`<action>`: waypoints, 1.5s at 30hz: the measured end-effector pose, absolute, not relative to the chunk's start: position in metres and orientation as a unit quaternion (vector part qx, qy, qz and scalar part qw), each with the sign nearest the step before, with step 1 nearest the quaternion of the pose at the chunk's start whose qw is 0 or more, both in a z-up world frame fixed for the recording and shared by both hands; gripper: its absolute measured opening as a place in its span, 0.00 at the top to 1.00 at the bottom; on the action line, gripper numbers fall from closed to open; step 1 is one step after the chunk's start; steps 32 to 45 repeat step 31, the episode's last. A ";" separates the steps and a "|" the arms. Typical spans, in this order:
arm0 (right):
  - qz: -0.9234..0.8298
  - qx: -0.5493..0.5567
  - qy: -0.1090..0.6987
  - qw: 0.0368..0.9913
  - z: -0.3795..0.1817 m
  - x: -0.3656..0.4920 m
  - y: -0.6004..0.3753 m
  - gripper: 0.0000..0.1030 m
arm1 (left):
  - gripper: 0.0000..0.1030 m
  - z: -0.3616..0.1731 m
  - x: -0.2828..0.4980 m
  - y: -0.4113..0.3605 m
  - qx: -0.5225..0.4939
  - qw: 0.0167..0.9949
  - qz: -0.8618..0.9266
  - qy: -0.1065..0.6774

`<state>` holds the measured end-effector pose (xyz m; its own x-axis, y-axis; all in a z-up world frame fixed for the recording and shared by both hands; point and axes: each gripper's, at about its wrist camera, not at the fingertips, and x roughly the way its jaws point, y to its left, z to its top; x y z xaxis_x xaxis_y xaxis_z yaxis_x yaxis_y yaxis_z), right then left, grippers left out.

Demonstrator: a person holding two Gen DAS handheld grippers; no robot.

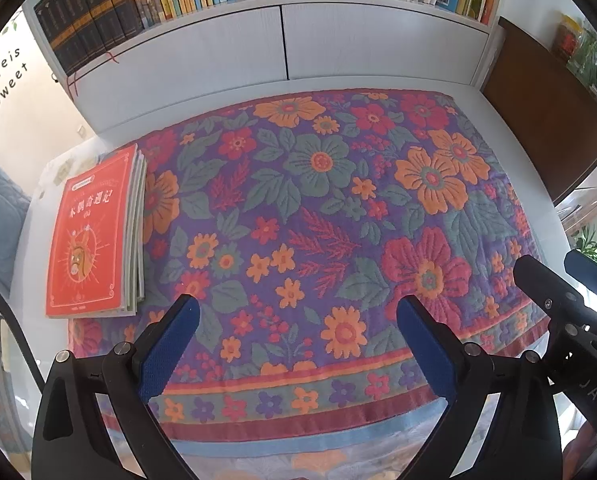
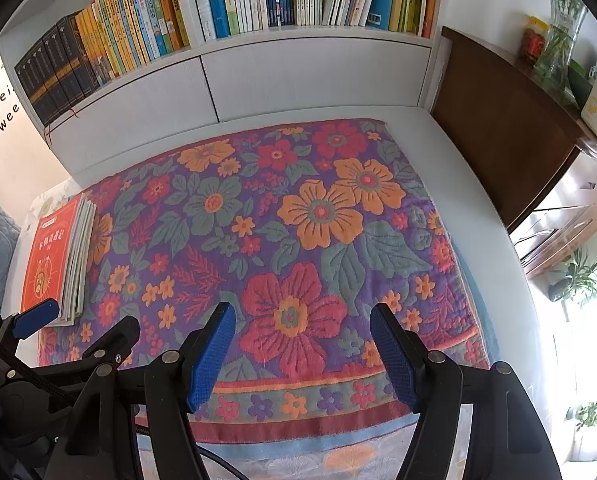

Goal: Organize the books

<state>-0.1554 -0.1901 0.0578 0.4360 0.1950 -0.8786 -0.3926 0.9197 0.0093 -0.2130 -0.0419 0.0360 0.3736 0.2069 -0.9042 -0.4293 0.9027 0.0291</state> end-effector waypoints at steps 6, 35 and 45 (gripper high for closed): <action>0.176 -0.099 0.504 0.840 0.057 -0.153 -0.189 0.34 | 0.04 0.035 -0.213 -0.043 -0.097 0.821 0.197 0.527; 0.179 -0.095 0.475 0.856 0.065 -0.156 -0.190 0.34 | 0.05 0.051 -0.218 -0.046 -0.075 0.845 0.218 0.482; 0.179 -0.095 0.475 0.856 0.065 -0.156 -0.190 0.34 | 0.05 0.051 -0.218 -0.046 -0.075 0.845 0.218 0.482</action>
